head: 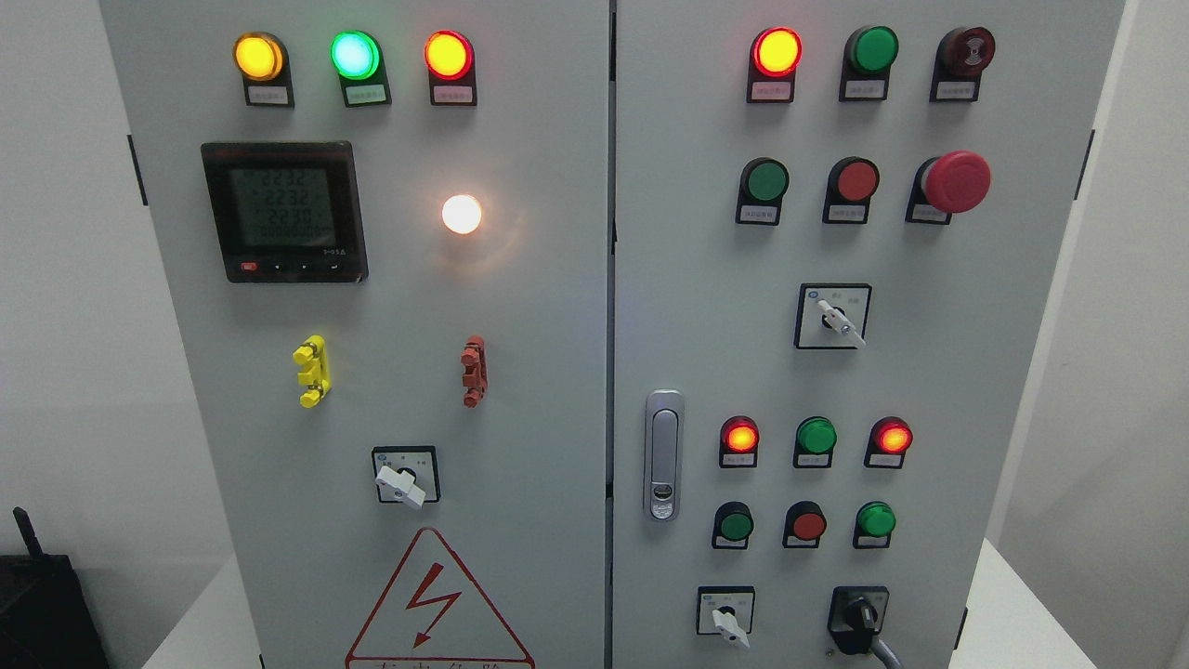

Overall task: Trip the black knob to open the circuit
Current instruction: 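Raise the right hand up to the black rotary knob at the bottom, then grip the black knob with the right hand and twist it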

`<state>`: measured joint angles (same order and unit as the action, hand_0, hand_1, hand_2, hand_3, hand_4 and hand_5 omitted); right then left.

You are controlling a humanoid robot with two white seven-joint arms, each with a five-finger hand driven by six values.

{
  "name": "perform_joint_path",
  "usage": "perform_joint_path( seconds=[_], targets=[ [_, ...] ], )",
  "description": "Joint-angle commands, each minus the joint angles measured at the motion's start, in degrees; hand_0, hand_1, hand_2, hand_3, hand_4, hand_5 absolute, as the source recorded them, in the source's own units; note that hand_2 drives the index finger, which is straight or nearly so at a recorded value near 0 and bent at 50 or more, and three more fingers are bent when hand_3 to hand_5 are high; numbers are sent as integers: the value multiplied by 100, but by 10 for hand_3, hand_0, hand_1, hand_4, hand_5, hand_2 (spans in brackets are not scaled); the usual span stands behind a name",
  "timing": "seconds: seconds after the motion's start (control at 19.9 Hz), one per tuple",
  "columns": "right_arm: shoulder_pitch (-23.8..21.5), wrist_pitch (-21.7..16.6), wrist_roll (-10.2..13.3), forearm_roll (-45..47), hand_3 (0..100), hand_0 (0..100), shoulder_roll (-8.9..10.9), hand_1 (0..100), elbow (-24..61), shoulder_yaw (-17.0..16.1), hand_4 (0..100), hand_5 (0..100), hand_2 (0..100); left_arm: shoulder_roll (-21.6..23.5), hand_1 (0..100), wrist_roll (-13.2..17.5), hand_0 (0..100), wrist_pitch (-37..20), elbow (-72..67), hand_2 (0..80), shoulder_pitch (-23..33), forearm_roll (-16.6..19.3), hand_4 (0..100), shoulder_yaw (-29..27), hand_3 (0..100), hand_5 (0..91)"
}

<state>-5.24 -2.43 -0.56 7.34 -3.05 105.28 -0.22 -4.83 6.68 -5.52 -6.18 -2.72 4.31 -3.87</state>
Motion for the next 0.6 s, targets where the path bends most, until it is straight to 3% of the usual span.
perform_joint_path(
  seconds=[0.0,0.55],
  targets=[
    [-12,23,-23,4,1000,0,-11,0,1,-5,1000,965,70,0,389,0,120,-2,152,0,0,0,0,0,0,0],
    [15,23,-23,21,1000,0,-11,0,1,39,999,964,70,0,389,0,120,-2,143,0,0,0,0,0,0,0]
  ],
)
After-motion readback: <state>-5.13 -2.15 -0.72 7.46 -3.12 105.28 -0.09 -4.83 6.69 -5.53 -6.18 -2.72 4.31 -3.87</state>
